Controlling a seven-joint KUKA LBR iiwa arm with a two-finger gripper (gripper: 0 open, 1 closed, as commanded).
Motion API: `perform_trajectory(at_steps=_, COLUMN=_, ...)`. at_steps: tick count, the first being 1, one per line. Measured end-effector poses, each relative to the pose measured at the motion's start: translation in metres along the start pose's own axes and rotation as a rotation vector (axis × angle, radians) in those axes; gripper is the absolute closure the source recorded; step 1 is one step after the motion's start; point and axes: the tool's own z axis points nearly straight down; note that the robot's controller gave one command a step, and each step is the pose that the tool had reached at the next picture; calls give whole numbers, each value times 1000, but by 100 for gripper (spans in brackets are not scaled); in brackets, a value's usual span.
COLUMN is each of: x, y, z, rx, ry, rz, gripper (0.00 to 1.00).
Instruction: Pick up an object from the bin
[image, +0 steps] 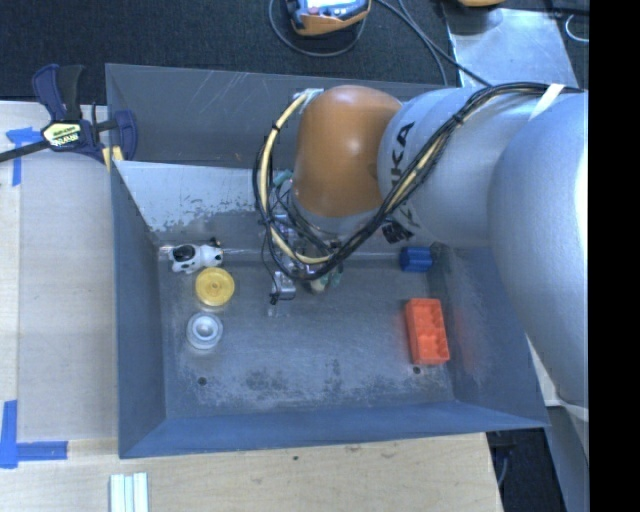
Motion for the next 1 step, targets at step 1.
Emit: perform_trajectory(at_steps=1, x=-2, y=0, z=-5, rx=-1, ry=-8, rz=3, gripper=0)
